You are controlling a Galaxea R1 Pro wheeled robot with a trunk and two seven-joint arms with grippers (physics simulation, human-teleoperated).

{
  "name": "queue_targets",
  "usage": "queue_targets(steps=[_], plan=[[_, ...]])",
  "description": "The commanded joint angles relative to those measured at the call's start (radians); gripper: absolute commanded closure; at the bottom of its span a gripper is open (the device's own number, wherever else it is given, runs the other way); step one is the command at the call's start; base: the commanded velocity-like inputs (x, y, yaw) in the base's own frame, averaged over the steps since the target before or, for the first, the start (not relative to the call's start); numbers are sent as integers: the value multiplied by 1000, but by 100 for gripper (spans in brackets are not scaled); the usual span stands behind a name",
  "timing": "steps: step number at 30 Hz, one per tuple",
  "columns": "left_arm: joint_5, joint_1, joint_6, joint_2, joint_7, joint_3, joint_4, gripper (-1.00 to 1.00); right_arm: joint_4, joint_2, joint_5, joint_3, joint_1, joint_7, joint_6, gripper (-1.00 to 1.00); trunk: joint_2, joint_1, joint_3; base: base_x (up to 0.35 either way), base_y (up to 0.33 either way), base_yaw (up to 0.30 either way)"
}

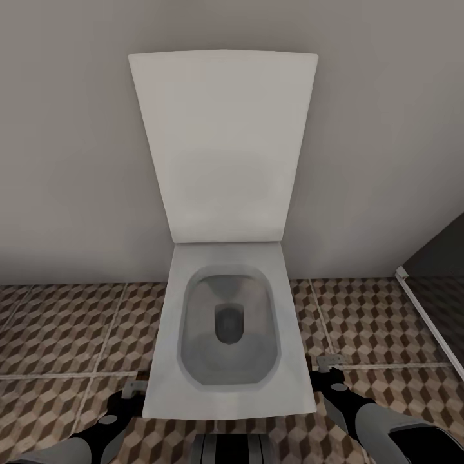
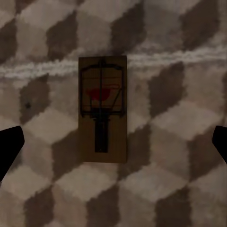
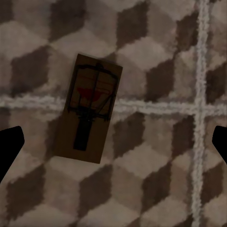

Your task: Take the four mousetraps from the cabinet in the bathroom and place them on the bathroom floor. Make sure all four end up on the same floor surface, and ensure that at least two of them are either under or directly next to the same bathroom sink.

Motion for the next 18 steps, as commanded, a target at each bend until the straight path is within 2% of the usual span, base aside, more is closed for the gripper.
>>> queue_targets(steps=[1, 18], plan=[[10, 0, -6, 0, 2, -9, 1, -100, 2, 0, -2, 7, -1, -3, -4, -100, 0, 0, -1, 0, 0, 0], [19, 0, -19, 3, 2, -8, 0, -100, 2, -1, 0, 7, -1, -3, -5, -100, 0, 0, -1, 0, 0, 0]])
